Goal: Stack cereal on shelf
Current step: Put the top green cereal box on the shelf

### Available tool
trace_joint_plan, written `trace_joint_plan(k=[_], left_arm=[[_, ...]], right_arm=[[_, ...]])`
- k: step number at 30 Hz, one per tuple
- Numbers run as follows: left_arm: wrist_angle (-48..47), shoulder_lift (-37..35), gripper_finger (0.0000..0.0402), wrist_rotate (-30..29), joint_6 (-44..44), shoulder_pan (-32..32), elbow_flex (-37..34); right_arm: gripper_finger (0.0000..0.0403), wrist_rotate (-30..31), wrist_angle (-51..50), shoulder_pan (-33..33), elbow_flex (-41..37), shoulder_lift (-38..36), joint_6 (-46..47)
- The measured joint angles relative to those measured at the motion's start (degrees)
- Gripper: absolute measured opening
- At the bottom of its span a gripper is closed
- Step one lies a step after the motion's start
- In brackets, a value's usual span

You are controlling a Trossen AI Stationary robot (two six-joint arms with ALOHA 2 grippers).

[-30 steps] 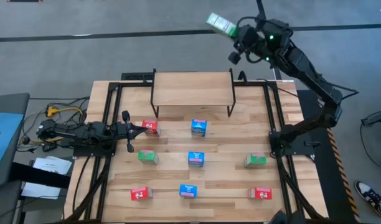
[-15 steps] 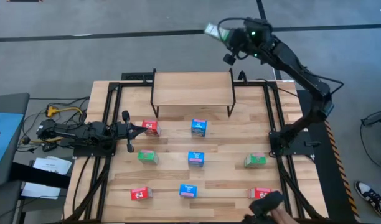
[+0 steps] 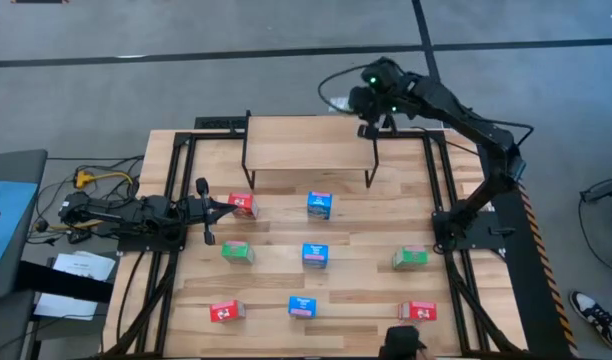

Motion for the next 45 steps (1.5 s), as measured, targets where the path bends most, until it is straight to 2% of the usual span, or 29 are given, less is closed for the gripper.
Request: trace_joint_plan(k=[4, 10, 19, 40, 45], left_arm=[[0.00, -0.02, 0.0000, 0.00, -0.02, 0.00, 0.00], [-0.02, -0.02, 0.0000, 0.02, -0.02, 0.00, 0.00], [-0.01, -0.02, 0.0000, 0.00, -0.02, 0.00, 0.00], [-0.01, -0.02, 0.0000, 0.00, -0.02, 0.00, 0.01], [0.00, 0.00, 0.0000, 0.00, -0.02, 0.00, 0.02]], right_arm=[[0.0108, 0.54, -4.30, 1.82, 0.00, 1.54, -2.32], [0.0108, 5.15, -10.09, 4.79, 0.00, 2.94, -4.85], [0.0108, 6.31, -16.11, 9.32, 0.00, 3.00, -5.60], [0.0110, 7.98, -16.59, 10.16, 0.00, 2.98, -6.38], [0.0137, 7.98, -17.57, 10.16, 0.00, 2.98, -6.29]])
